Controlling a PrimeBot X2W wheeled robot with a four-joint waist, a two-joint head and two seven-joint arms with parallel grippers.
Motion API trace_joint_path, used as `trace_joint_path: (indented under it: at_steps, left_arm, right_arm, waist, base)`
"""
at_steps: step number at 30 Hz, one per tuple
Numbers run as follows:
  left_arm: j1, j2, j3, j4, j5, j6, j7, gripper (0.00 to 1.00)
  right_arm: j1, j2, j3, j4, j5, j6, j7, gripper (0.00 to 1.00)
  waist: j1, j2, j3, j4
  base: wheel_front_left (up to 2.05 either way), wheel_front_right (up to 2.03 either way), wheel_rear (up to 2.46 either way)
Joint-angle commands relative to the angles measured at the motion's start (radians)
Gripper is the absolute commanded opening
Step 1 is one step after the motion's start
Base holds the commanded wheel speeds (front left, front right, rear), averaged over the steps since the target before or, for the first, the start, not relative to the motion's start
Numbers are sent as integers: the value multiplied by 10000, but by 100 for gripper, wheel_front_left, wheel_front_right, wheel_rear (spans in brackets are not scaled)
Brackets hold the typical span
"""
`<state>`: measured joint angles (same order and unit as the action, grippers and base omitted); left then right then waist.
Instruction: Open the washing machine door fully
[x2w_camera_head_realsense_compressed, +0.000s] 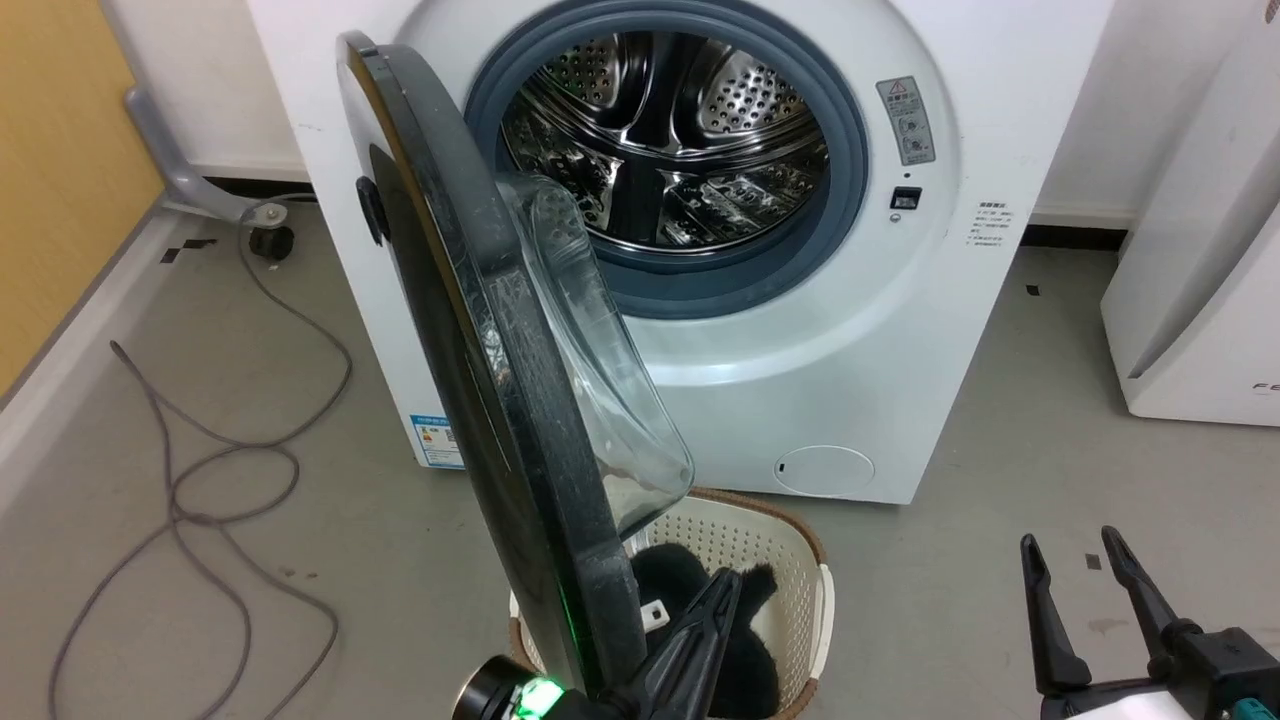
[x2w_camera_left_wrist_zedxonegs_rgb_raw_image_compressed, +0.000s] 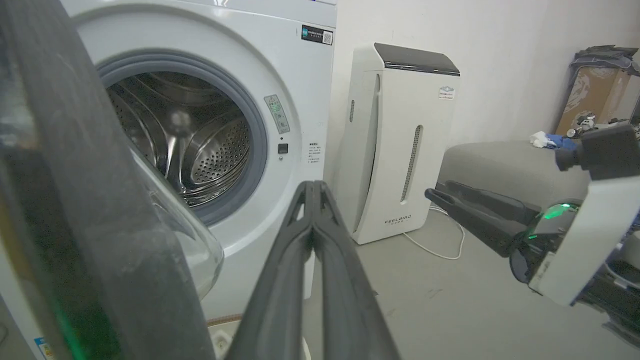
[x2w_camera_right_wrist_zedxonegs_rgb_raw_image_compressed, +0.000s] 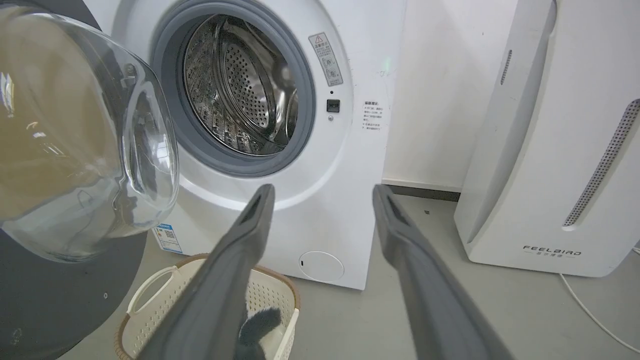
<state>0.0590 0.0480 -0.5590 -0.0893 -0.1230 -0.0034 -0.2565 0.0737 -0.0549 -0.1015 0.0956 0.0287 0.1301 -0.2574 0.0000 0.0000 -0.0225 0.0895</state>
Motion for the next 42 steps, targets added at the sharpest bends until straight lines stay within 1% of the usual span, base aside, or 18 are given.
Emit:
trace_joint_path:
  at_steps: [1, 6, 10, 15, 20, 25, 33, 42]
  left_arm:
    - [53, 22, 90, 214, -66, -71, -53, 0]
    - [35, 22, 330, 787, -147, -53, -53, 0]
    - [13, 22, 546, 976, -131, -39, -53, 0]
    - [64, 22, 930, 1025, -13, -30, -53, 0]
    - [125, 22, 1077, 952, 79, -109, -53, 0]
    - [256, 22, 1165, 781, 143, -86, -53, 0]
    - [593, 22, 1631, 583, 254, 12, -53, 0]
    - [859, 76, 2458, 429, 310, 115, -53, 0]
  right_arm:
    - [-74, 47, -2, 36, -4, 6, -43, 100]
    - [-123, 47, 10, 64, 13, 6, -43, 100]
    - [-115, 47, 0, 81, 28, 6, -43, 100]
    - [-72, 47, -30, 99, 58, 6, -44, 100]
    - [-44, 47, -30, 121, 91, 6, -44, 100]
    - [-11, 47, -42, 136, 140, 6, -44, 100]
    - [111, 47, -172, 169, 187, 6, -44, 100]
    - [97, 47, -193, 174, 174, 6, -44, 100]
  waist:
    - [0, 0, 14, 17]
    - [0, 0, 46, 60]
    - [0, 0, 65, 110]
    - [0, 0, 72, 231]
    - [0, 0, 59, 459]
    - [0, 0, 55, 808]
    - [0, 0, 67, 1510]
    - [0, 0, 115, 2185]
  base:
    - [0, 0, 0]
    - [0, 0, 0]
    - [0, 0, 0]
    - [0, 0, 0]
    - [0, 0, 0]
    - [0, 0, 0]
    - [0, 0, 0]
    - [0, 0, 0]
